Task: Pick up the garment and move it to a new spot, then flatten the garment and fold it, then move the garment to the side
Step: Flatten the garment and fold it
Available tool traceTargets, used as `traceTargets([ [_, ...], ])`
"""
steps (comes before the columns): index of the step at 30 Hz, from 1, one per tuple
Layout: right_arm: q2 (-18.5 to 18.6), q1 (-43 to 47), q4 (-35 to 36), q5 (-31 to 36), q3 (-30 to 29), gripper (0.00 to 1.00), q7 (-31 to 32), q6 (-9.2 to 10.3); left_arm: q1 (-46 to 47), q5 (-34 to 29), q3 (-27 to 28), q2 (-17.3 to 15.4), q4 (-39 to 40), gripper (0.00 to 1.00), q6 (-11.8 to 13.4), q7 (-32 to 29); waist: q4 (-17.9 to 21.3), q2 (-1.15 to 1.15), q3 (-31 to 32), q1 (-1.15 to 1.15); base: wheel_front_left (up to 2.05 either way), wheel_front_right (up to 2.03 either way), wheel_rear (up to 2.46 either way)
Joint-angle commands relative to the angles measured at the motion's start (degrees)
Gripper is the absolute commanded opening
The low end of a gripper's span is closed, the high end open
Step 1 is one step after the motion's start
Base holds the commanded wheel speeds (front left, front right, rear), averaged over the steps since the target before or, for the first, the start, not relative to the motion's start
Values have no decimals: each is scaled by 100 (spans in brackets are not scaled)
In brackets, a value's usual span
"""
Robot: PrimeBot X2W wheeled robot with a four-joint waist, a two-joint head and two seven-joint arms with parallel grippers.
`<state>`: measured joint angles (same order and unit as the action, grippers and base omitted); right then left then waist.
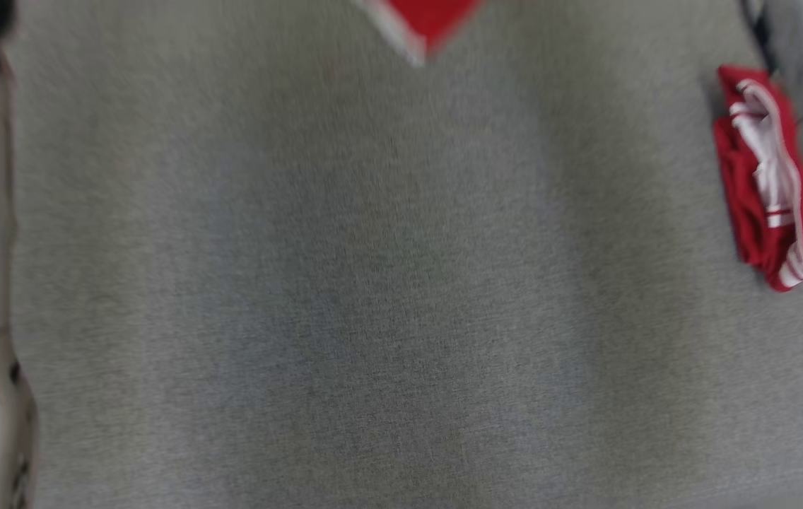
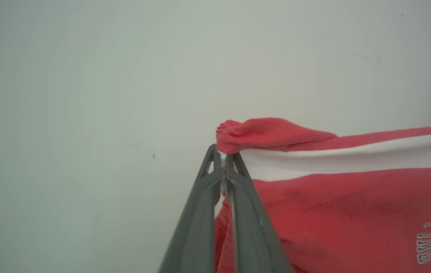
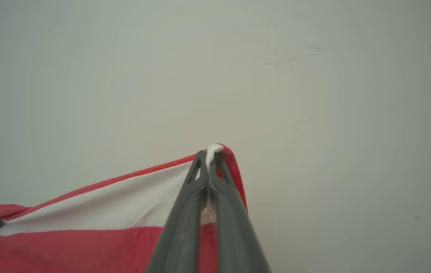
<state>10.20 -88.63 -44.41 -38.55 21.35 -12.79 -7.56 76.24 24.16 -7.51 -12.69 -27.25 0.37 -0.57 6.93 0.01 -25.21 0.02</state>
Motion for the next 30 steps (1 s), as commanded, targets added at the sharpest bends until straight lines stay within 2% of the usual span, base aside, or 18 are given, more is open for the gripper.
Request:
traceTargets([
  [1,26,-199,-39,134,-60,0,-117,16,219,22,101,-3,-16,0,75,156,123,-1,-1021,-2,0,0,0],
  [5,16,-562,163,373,-162,0,-242,17,592,160,370,49,-99,0,217,618,43,-1,-1243,-2,0,0,0],
  [8,44,-352,346,564,-134,0,-238,17,423,338,581,98,-290,0,215,860,-16,-1,-1365,-2,0,0,0],
  [15,141,703,441,512,520,0,-243,17,-805,778,778,372,-871,0,-78,1267,-143,-1,-1229,-2,0,0,0],
  [19,432,1473,705,229,892,0,-243,17,-1717,977,793,576,-1121,0,-262,1380,-236,-1,-894,-2,0,0,0],
  [23,845,2348,1075,-170,1049,0,-155,17,-2776,1350,784,846,-1289,0,-456,1349,-319,-1,-303,-2,0,0,0],
  [29,1472,3944,1978,-747,1141,0,907,17,-4087,1408,529,942,-1428,0,-469,1181,-328,-1,695,-2,0,0,0],
  [30,1472,3944,1978,-747,1141,0,907,17,-4087,1408,529,942,-1428,0,-469,1181,-328,-1,695,-2,0,0,0],
])
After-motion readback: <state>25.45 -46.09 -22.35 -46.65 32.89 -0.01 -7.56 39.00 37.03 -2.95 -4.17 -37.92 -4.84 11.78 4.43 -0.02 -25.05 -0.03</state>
